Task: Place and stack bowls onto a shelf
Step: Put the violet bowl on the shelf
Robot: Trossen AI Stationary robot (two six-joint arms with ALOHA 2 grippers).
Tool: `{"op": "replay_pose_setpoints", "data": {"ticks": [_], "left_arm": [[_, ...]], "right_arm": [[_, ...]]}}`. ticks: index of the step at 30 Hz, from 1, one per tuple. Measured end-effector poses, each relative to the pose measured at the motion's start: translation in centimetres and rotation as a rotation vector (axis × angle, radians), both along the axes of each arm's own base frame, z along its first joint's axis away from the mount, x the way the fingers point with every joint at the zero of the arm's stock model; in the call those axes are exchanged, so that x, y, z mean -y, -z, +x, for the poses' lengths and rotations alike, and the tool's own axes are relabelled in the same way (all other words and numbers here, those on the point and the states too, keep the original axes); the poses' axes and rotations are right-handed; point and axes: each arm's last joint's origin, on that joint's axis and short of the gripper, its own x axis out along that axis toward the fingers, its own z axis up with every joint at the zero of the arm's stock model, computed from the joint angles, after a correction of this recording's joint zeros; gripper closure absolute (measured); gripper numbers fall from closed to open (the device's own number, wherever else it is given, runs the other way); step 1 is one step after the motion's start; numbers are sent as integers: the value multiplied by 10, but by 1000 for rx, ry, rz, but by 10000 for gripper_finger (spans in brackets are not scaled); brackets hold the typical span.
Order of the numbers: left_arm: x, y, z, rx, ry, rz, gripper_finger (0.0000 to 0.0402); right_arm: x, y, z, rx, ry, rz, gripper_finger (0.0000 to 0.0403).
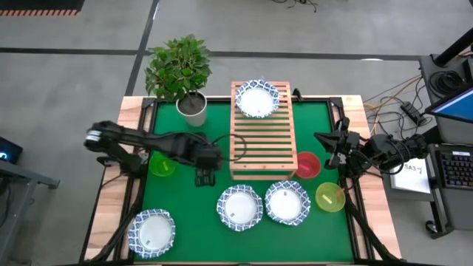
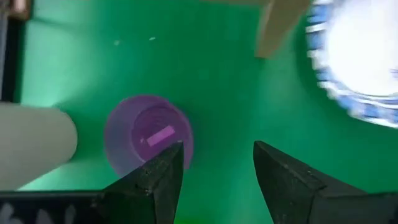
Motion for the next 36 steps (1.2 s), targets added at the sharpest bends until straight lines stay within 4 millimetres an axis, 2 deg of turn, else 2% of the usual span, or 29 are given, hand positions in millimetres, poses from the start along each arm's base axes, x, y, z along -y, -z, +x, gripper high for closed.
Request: {"op": "replay_pose_setpoints", "data": {"ticks": [4,8,13,22,36], "left_arm": [[-3,38,-19,55,-8,-2,226],[-6,71,-28,90,-16,4,226],[-11,97,-30,84,-27,101,226],[-19,116,-28,53,-39,123,241],[-18,137,-22,-11,-31,107,344]], "right_arm": [[0,0,0,0,0,0,390],[0,0,0,0,0,-1,390],[0,0,0,-1,1,-2,390],[0,0,0,-1,2,-3,390],[0,0,0,-2,2,-3,390]]}}
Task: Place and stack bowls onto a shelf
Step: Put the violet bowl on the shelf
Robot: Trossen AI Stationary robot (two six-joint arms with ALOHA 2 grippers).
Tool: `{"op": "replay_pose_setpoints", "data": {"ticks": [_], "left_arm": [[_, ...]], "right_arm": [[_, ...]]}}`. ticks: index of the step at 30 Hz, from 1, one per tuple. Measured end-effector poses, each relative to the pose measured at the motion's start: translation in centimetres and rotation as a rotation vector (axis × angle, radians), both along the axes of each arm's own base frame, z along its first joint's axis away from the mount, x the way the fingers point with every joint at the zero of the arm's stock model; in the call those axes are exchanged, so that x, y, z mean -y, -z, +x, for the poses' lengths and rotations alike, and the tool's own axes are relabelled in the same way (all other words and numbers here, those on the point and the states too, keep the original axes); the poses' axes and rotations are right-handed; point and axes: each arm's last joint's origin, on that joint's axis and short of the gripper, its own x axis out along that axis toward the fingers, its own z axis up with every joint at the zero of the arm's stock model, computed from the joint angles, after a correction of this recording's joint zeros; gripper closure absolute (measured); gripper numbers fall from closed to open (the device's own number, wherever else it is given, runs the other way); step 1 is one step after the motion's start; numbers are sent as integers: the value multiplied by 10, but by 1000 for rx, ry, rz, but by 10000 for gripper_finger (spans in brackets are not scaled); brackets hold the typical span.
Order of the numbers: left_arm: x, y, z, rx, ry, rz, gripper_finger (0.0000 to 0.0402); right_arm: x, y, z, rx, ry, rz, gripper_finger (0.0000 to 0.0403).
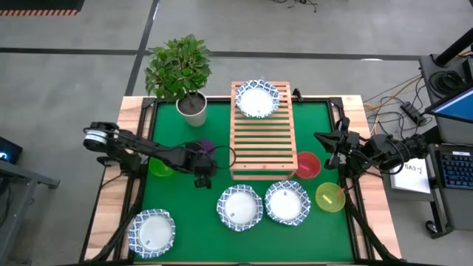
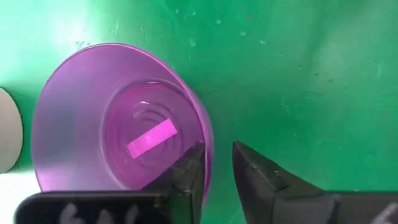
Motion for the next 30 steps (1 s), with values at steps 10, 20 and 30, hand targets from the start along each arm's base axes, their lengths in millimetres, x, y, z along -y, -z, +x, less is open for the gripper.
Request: {"op": "replay_pose_setpoints", "data": {"ticks": [10,20,30], "left_arm": [[10,-38,13,-16,34,-32,401],[41,-154,26,86,88,-24,401],[52,-224,75,467,425,203,401]], "right_arm": [[0,0,0,-1,1,-1,390],[0,0,0,0,0,1,390],[0,0,0,1,0,2,390]]}}
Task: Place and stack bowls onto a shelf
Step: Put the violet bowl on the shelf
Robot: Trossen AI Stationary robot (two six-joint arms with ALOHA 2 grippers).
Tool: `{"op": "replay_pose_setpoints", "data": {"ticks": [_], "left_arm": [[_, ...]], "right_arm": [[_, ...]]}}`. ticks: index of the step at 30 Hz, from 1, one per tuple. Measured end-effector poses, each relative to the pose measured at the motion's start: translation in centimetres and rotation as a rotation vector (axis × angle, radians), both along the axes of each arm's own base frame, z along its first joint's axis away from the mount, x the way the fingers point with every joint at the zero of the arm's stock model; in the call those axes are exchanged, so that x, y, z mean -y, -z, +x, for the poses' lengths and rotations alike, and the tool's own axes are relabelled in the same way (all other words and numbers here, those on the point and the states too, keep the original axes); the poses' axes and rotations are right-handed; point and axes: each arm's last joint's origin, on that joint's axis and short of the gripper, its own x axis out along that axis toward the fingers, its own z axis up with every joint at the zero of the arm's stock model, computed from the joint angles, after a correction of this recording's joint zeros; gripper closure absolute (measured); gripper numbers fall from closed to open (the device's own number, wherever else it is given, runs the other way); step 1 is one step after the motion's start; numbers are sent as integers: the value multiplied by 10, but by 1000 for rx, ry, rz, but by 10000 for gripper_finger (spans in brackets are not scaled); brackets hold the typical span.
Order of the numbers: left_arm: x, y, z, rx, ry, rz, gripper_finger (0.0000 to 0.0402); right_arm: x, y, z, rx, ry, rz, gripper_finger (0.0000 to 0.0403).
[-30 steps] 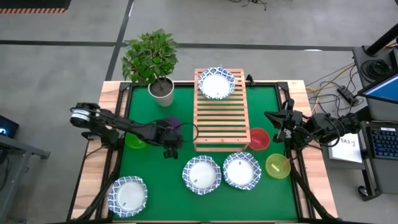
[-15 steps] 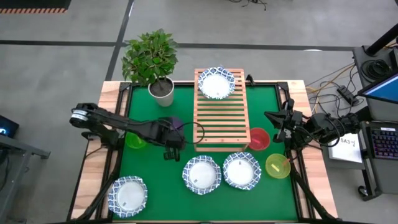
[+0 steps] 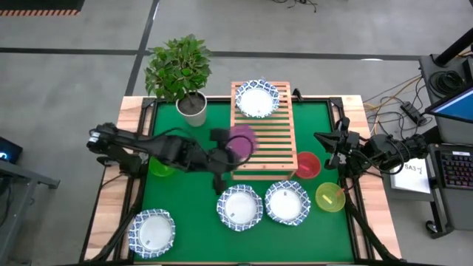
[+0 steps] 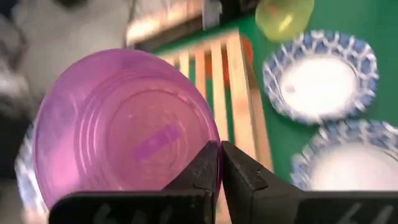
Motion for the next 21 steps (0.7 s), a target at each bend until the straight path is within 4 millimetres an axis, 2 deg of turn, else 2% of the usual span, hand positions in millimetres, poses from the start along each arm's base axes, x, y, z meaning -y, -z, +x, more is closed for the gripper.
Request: {"op": "replay_pose_setpoints", "data": {"ticks": [5,13,16,21], "left_arm": [[-17,6,28,2,62,59,402],[-57,43,64,-112,-24,76,402],[-64,49,71,-165,-22,55,402],[-64,48,79,-230,-28,23,402]], "right_arm": [[0,0,0,0,-1,0,390],[0,0,0,-1,0,-1,390],[0,0,0,-2,0,-3,390],[0,0,0,-8,3,-14,390]]}}
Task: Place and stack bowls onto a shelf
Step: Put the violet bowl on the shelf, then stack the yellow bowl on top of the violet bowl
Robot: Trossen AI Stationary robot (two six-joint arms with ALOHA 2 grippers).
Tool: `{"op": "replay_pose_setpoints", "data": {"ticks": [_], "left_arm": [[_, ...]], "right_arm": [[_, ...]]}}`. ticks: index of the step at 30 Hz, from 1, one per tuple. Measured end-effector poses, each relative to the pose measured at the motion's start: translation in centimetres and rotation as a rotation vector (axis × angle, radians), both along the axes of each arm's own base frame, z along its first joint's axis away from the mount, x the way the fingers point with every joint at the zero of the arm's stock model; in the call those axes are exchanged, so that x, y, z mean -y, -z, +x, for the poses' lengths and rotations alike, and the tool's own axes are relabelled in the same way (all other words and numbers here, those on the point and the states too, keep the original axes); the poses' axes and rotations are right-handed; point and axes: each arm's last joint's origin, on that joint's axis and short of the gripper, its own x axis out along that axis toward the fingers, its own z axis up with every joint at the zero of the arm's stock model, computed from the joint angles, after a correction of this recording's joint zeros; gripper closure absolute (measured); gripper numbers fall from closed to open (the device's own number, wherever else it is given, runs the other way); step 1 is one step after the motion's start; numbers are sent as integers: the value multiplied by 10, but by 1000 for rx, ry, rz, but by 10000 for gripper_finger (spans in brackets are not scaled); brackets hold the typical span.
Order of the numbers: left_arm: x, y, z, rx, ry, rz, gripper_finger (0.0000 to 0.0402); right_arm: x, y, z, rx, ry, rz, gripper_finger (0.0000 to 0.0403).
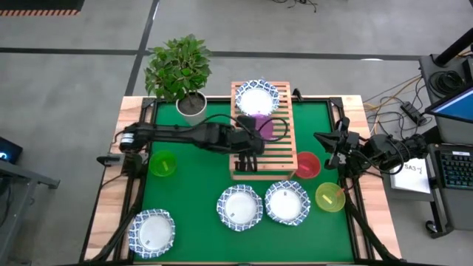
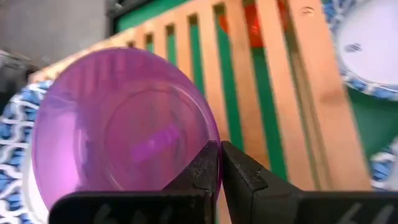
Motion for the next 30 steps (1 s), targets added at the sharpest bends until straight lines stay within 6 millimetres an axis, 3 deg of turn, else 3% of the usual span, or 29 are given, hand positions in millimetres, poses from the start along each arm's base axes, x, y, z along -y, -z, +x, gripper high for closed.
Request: {"op": "replay_pose_setpoints", "data": {"ticks": [10,16,23,30], "left_arm": [[3,5,23,-123,-11,-79,401],[3,4,30,-152,-6,-73,373],[4,-7,26,-132,-2,-74,314],[14,-31,3,-138,-5,-101,291]], "right_arm": [[0,0,0,-1,0,1,390],[0,0,0,-1,0,2,390],[0,0,0,-1,0,2,390],[0,-2,0,32,-8,33,390]]}}
